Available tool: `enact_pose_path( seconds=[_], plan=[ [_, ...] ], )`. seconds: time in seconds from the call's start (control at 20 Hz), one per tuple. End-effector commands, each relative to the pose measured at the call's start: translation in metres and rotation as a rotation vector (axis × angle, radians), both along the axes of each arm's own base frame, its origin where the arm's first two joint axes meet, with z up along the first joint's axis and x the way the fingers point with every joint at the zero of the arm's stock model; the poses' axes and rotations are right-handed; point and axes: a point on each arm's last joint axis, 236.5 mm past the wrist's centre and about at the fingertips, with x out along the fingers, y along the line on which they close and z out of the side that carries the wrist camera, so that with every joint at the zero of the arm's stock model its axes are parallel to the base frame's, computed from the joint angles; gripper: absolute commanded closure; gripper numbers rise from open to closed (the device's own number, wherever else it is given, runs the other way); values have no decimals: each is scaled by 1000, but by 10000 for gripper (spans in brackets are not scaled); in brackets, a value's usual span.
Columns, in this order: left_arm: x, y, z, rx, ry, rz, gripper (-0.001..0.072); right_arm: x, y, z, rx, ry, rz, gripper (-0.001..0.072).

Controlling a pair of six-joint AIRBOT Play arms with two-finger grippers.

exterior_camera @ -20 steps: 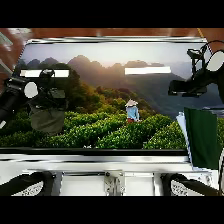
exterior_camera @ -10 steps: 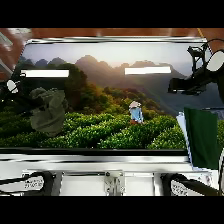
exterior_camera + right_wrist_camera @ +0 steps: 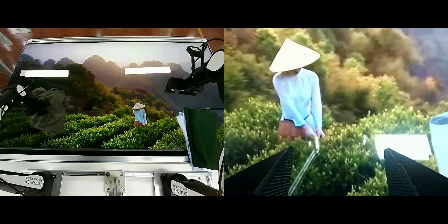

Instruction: Fold the shirts.

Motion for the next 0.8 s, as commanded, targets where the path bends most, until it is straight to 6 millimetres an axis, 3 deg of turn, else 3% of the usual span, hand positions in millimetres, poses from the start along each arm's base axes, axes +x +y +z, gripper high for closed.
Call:
enact_pose_path(
  seconds=[0.0, 0.1, 0.2, 0.3, 0.4, 0.5, 0.6, 0.7, 0.75],
  plan=[
    [23, -25, 46, -19, -132, -158, 672, 0, 3, 0, 9, 2, 4, 33],
    [47, -48, 126, 31, -333, -246, 672, 6, 3, 4, -5, -35, 44, 33],
    [53, -92, 224, 54, -578, -337, 672, 4, 3, 9, -12, -38, 69, 33],
    [32, -151, 310, 20, -800, -442, 672, -5, 3, 28, -22, -62, 88, 32],
    [-7, -205, 359, -72, -918, -506, 672, -11, -2, 62, -54, -158, 93, 32],
    [-44, -258, 377, -180, -950, -589, 672, -24, -12, 102, -100, -275, 75, 32],
    [-71, -312, 374, -276, -938, -690, 672, -44, -22, 136, -149, -362, 54, 32],
    [-89, -364, 347, -362, -892, -746, 672, -66, -27, 158, -171, -411, 43, 32],
    [-95, -389, 323, -396, -847, -759, 672, -77, -28, 163, -175, -416, 40, 32]
  ],
)
